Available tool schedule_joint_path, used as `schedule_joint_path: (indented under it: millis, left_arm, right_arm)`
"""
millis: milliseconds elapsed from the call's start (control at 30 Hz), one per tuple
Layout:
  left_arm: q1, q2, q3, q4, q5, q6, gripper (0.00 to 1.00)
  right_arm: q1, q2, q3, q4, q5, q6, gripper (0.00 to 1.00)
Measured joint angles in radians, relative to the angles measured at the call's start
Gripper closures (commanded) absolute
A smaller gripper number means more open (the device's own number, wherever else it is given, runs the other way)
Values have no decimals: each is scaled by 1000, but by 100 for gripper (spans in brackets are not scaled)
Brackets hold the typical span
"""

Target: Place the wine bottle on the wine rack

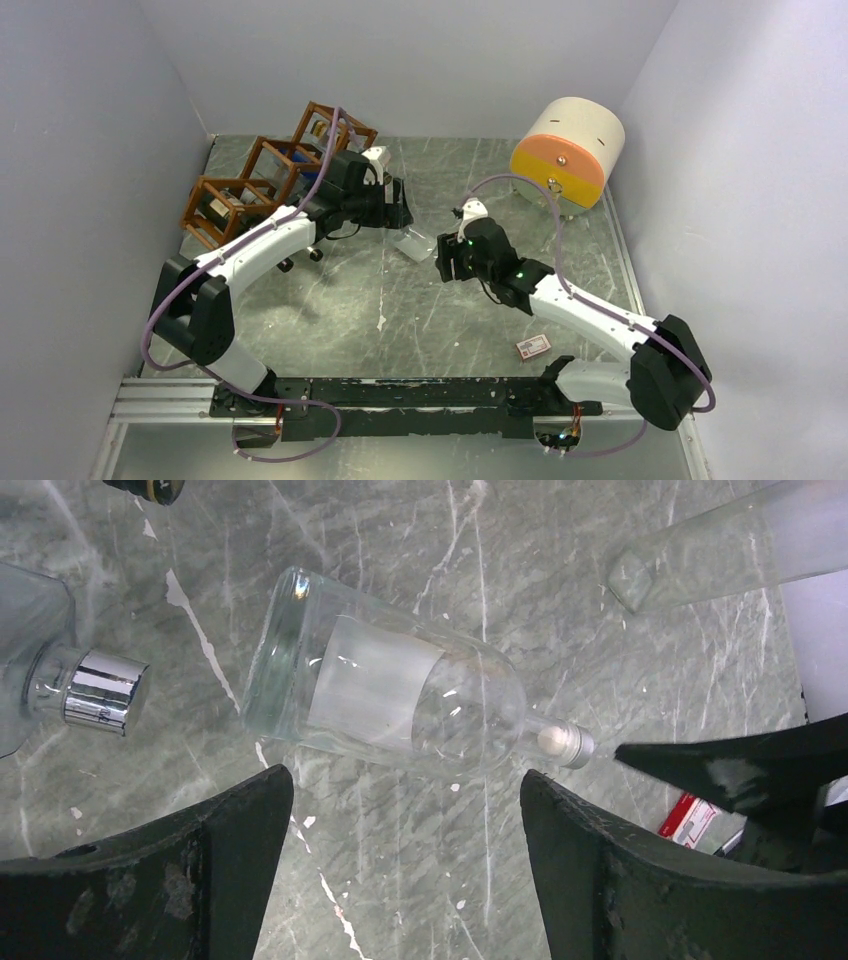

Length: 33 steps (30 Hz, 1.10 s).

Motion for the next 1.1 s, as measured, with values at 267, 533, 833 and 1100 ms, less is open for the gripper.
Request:
schedule_joint_path:
  millis: [267,533,833,1100]
  left_arm:
    - [0,-32,-3,-10,-23,9,13]
    - [0,-97,-4,-26,-42,16,13]
    - [0,-180,-4,-48,-84,29,11]
    - [0,-252,-10,-55,-115,55,10]
  right_arm:
    - [-1,129,78,-106,101,-84,30]
    - [-12,227,106,-143,64,-175,33]
    - [-31,393,206,-142,-4,-262,37]
    - [-47,451,228,-105,-108,-326,39]
